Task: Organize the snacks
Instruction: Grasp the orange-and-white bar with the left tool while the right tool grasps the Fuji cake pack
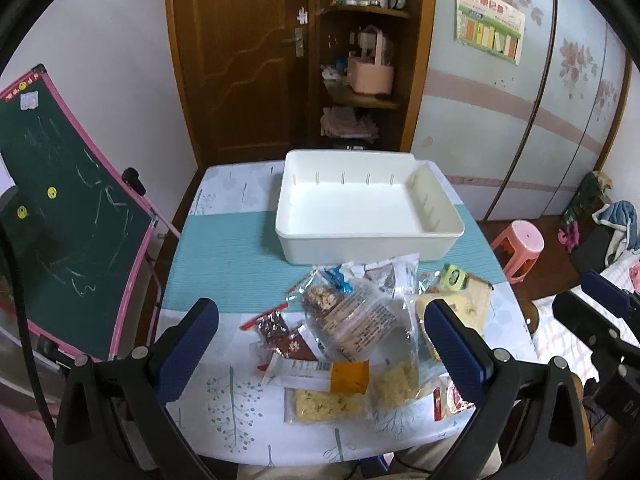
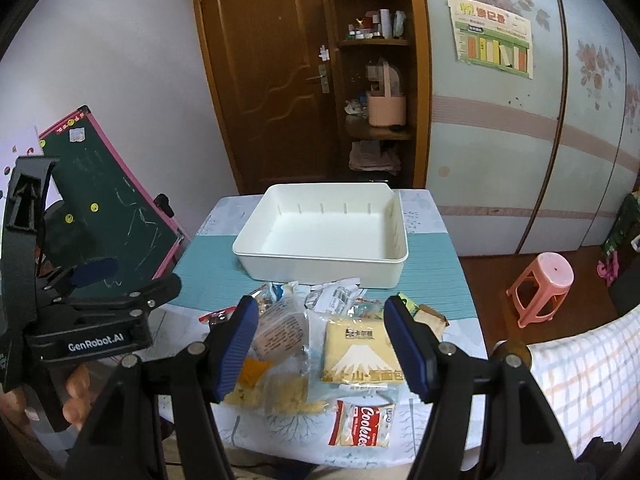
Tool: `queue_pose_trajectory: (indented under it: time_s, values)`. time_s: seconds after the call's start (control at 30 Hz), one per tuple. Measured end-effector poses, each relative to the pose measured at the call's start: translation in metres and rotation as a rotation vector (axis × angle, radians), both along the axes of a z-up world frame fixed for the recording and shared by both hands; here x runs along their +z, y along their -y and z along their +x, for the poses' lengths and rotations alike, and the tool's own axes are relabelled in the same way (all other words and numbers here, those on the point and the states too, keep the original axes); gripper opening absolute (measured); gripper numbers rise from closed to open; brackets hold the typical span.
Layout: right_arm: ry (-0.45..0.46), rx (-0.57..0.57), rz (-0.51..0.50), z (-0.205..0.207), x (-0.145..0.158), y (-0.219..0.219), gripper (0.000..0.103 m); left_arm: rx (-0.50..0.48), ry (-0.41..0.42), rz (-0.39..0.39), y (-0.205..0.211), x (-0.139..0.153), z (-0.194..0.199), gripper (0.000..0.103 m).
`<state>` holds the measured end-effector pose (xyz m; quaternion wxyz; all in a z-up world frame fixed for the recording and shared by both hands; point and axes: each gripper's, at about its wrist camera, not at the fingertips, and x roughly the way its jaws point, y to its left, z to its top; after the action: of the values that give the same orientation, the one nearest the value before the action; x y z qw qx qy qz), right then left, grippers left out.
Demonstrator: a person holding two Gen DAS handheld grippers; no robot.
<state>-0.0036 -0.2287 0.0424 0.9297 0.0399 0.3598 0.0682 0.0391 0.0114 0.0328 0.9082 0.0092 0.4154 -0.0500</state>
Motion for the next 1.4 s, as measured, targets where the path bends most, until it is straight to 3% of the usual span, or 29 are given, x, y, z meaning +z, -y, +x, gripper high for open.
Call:
queue_pose_trajectory:
  time_s: [0.37,0.63,0.83,0.93,1.1,1.23,1.33,1.4]
  values:
    - [-0.138,-0.042,0.049,0.024,-0.05,0.018,0.066,-0.052,-0.129,0.048,0.002,-0.051,0.021,0.102]
    - [-0.275,-0.073,0.104,0.044,-0.099,0.037,0.066,-0.094,-0.272,0.038,-0.016,-0.115,0.042,0.102]
    - [-0.367,-0.037,0.083,0.059,-0.133,0.034,0.066,-0.116,-0.387,0.001,-0.031,-0.16,0.052,0.102]
    - [-0.411,-0.019,0.079,0.067,-0.149,0.03,0.066,-0.163,-0.404,-0.004,-0.032,-0.174,0.053,0.102]
    - [-0.461,0.01,0.115,0.075,-0.166,0.03,0.066,-0.296,-0.378,0.096,-0.024,-0.186,0.049,0.102]
    - [-0.465,0.04,0.121,0.077,-0.168,0.025,0.066,-0.425,-0.352,0.222,-0.007,-0.191,0.045,0.102]
    - [-0.453,0.081,0.105,0.078,-0.165,0.014,0.066,-0.502,-0.336,0.324,0.008,-0.197,0.043,0.102]
    - [-0.446,0.112,0.077,0.078,-0.163,0.004,0.066,-0.532,-0.33,0.349,0.014,-0.198,0.043,0.102]
